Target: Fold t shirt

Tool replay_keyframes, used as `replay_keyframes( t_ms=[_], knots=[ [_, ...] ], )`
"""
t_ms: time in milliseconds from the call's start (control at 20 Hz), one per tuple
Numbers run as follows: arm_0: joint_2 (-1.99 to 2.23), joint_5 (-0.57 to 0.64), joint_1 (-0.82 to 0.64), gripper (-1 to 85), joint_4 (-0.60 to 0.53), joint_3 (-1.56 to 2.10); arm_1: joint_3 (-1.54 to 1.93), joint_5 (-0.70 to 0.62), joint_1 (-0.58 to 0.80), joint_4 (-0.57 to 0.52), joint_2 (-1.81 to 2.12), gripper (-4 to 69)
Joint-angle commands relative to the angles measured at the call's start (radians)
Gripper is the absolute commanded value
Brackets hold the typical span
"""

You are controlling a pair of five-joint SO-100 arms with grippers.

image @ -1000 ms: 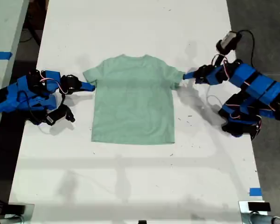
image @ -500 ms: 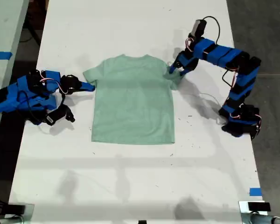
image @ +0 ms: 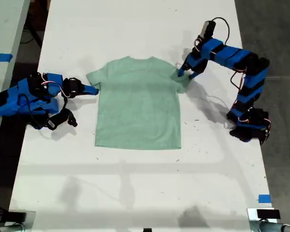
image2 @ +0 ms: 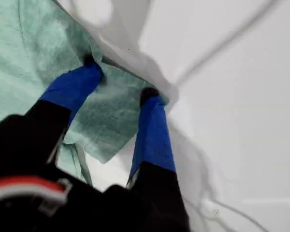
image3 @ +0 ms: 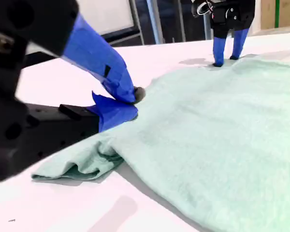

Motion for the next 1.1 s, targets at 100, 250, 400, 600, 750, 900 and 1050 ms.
replay_keyframes(
  t_ms=[100,250,400,600,750,900,1050],
  knots=[
    [0.006,-0.002,0.009,-0.3,0.002,0.040,-0.061,0.002,-0.040,0.006,-0.009,1.9],
    [0.006,-0.002,0.009,-0.3,0.002,0.040,-0.110,-0.003,-0.077,0.052,0.095,1.9],
    [0.006,-0.002,0.008,-0.3,0.002,0.040,-0.245,-0.002,-0.170,0.110,0.204,1.9],
    [0.006,-0.003,0.008,-0.3,0.002,0.040,-0.356,0.012,-0.370,-0.025,0.181,1.9],
    [0.006,-0.005,0.009,-0.3,0.003,0.040,-0.357,0.035,-0.457,-0.170,0.100,1.9],
    [0.006,-0.005,0.012,-0.3,0.005,0.040,-0.388,0.052,-0.465,-0.192,0.044,23.6],
    [0.006,-0.005,0.012,-0.3,0.005,0.040,-0.391,0.035,-0.442,-0.137,0.103,28.2]
  ],
)
